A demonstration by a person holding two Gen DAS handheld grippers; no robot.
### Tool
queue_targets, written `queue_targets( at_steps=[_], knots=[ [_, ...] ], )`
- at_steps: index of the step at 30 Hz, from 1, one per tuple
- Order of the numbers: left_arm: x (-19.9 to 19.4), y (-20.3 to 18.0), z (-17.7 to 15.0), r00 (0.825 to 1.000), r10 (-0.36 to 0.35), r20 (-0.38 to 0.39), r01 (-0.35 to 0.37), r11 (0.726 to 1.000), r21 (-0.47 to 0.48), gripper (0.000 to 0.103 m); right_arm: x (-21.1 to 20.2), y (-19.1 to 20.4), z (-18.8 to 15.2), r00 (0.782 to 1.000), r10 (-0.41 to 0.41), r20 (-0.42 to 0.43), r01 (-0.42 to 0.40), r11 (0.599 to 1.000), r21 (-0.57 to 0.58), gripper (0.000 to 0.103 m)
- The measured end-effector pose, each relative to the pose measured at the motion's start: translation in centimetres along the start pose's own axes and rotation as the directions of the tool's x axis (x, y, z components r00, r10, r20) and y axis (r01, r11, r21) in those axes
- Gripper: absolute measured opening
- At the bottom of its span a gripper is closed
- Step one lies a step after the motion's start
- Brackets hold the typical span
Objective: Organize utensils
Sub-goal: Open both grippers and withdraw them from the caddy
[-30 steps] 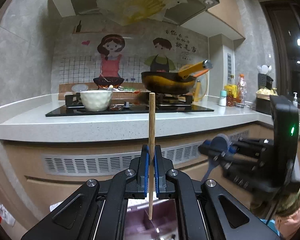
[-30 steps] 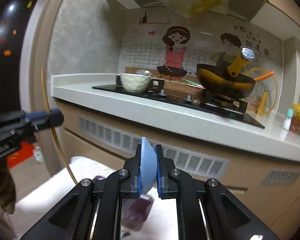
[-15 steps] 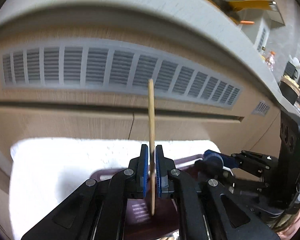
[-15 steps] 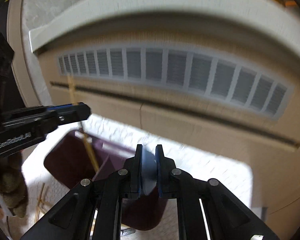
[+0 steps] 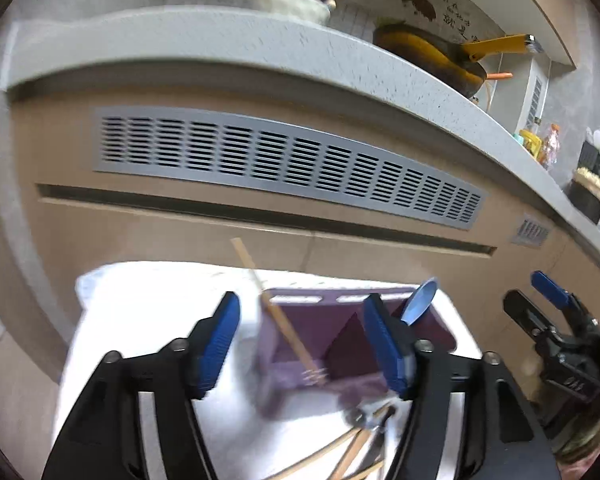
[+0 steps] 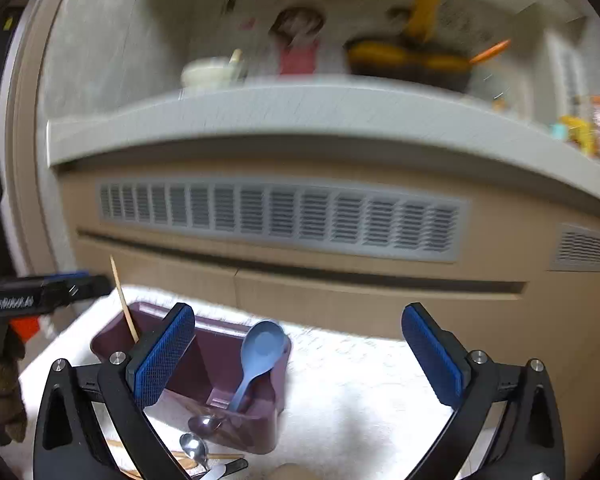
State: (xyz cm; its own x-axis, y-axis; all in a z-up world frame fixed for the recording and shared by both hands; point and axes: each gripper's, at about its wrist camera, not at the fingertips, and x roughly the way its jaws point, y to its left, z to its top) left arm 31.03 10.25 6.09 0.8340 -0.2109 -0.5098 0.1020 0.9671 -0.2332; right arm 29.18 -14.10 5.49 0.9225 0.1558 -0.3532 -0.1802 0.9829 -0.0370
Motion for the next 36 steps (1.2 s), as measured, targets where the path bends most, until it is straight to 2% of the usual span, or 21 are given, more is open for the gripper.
queue_targets(
  at_steps=[1,3,7,10,12,14,16,18,19,21,22,23,24,25,26,27,29,31,33,35,36],
  knots=[
    [-0.8,0.2,-0.5,1.0,0.016,0.002,-0.016,1.0,0.008,0.072,-0.5,-0.5,0.0,1.0,0.009,-0.011,-0.009,1.0,0.007,0.103],
    [-2.2,0.6,-1.8,0.999,0.042,-0.011,-0.042,0.999,0.024,0.077,-1.3,-0.2,-1.0,0.993,0.059,-0.098,-0.06,0.998,-0.001,0.103],
    [-4.4,2.1,-5.6,0.99,0.093,-0.107,-0.09,0.995,0.034,0.078,-3.2,1.5,-3.7,0.984,0.074,-0.162,-0.088,0.992,-0.086,0.103],
    [-5.4,3.0,-8.9,0.976,0.113,-0.184,-0.107,0.993,0.044,0.078,-5.2,2.9,-5.8,0.959,0.133,-0.25,-0.169,0.977,-0.127,0.103],
    [-5.9,3.5,-10.9,0.967,0.113,-0.229,-0.106,0.993,0.042,0.078,-5.7,4.2,-7.6,0.921,0.189,-0.34,-0.25,0.958,-0.143,0.103],
    [-6.2,4.2,-12.5,0.959,0.094,-0.266,-0.097,0.995,0.002,0.078,-6.0,5.7,-9.1,0.885,0.228,-0.405,-0.311,0.939,-0.15,0.101],
    [-6.5,4.8,-13.6,0.956,0.068,-0.286,-0.084,0.996,-0.042,0.078,-6.5,7.7,-10.8,0.844,0.267,-0.466,-0.377,0.912,-0.159,0.093],
    [-6.9,5.1,-14.4,0.955,0.062,-0.289,-0.083,0.995,-0.061,0.078,-6.3,9.7,-12.3,0.799,0.297,-0.522,-0.442,0.88,-0.175,0.061],
    [-6.9,5.1,-14.5,0.955,0.063,-0.289,-0.085,0.994,-0.064,0.078,-6.2,10.8,-12.7,0.769,0.314,-0.557,-0.475,0.864,-0.169,0.054],
    [-7.1,5.3,-14.5,0.954,0.069,-0.292,-0.092,0.994,-0.067,0.078,-5.8,12.2,-13.8,0.694,0.359,-0.625,-0.542,0.831,-0.124,0.033],
    [-7.3,5.4,-14.6,0.953,0.071,-0.294,-0.094,0.993,-0.065,0.078,-5.7,12.7,-14.2,0.666,0.374,-0.646,-0.564,0.818,-0.108,0.029],
    [-7.4,5.4,-14.7,0.953,0.071,-0.295,-0.093,0.994,-0.063,0.078,-5.5,13.2,-14.6,0.65,0.375,-0.661,-0.577,0.809,-0.108,0.024],
    [-7.4,5.4,-14.6,0.953,0.069,-0.296,-0.091,0.994,-0.06,0.078,-5.5,13.6,-15.0,0.647,0.362,-0.672,-0.581,0.804,-0.126,0.021],
    [-7.4,5.3,-14.7,0.953,0.067,-0.297,-0.088,0.995,-0.057,0.078,-5.6,14.0,-15.2,0.657,0.343,-0.672,-0.577,0.802,-0.155,0.019],
    [-7.4,5.2,-14.8,0.952,0.062,-0.299,-0.082,0.995,-0.055,0.078,-5.7,14.1,-15.3,0.66,0.337,-0.671,-0.578,0.799,-0.167,0.011],
    [-7.2,5.3,-14.8,0.951,0.056,-0.303,-0.077,0.995,-0.056,0.078,-5.8,14.2,-15.2,0.652,0.338,-0.679,-0.586,0.793,-0.167,0.011],
    [-6.6,5.2,-14.8,0.947,0.043,-0.319,-0.069,0.995,-0.071,0.076,-6.1,13.9,-14.8,0.648,0.338,-0.683,-0.585,0.794,-0.163,0.011],
    [-5.9,5.0,-14.6,0.939,0.014,-0.342,-0.049,0.994,-0.095,0.065,-6.2,13.1,-14.2,0.655,0.343,-0.673,-0.574,0.805,-0.148,0.011],
    [-4.7,5.0,-14.2,0.925,-0.025,-0.378,-0.027,0.991,-0.132,0.047,-6.2,11.7,-13.2,0.665,0.361,-0.654,-0.554,0.825,-0.108,0.011],
    [-3.5,5.1,-13.7,0.913,-0.035,-0.407,-0.033,0.986,-0.16,0.043,-6.1,10.4,-12.3,0.674,0.374,-0.637,-0.535,0.842,-0.072,0.011],
    [-2.8,5.1,-13.4,0.907,-0.023,-0.419,-0.05,0.985,-0.163,0.042,-6.1,9.5,-11.8,0.687,0.377,-0.621,-0.516,0.855,-0.052,0.011]
  ],
)
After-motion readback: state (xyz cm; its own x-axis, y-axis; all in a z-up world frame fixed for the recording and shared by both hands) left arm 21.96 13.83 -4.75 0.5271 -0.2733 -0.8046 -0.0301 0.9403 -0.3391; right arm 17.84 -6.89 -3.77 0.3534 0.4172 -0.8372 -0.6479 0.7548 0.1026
